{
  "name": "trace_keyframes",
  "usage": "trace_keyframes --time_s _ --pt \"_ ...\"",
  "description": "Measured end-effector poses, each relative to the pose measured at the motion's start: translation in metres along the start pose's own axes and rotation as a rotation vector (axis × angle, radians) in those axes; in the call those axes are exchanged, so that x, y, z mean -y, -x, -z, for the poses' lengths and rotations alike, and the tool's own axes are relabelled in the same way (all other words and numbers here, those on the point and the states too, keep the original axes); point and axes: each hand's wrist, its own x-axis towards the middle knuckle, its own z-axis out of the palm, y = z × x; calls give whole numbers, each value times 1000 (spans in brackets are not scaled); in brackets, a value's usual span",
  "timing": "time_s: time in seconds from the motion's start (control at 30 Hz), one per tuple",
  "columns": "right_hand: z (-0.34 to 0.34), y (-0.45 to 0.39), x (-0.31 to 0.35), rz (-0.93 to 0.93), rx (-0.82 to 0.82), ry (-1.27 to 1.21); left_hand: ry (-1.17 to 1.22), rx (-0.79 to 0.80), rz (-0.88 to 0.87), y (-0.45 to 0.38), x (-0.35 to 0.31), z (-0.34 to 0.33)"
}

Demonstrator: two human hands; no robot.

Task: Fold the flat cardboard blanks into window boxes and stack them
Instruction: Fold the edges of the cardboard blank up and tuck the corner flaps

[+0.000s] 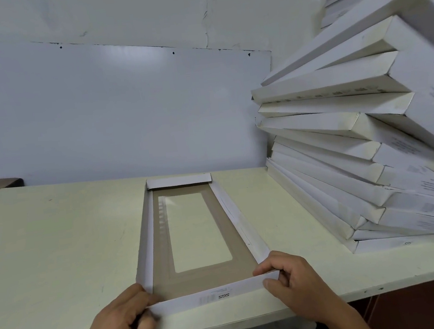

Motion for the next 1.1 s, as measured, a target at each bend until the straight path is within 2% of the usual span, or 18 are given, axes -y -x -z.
trace_keyframes --time_s 0.83,1.0,1.1 --pt "1 -1 8 51 -11 117 -17 -4 38 -3 -5 2" --pt "-11 6 22 123 -41 195 -202 -17 53 -3 -11 6" --pt "-20 11 35 98 -45 194 -284 -55 79 -2 -13 6"
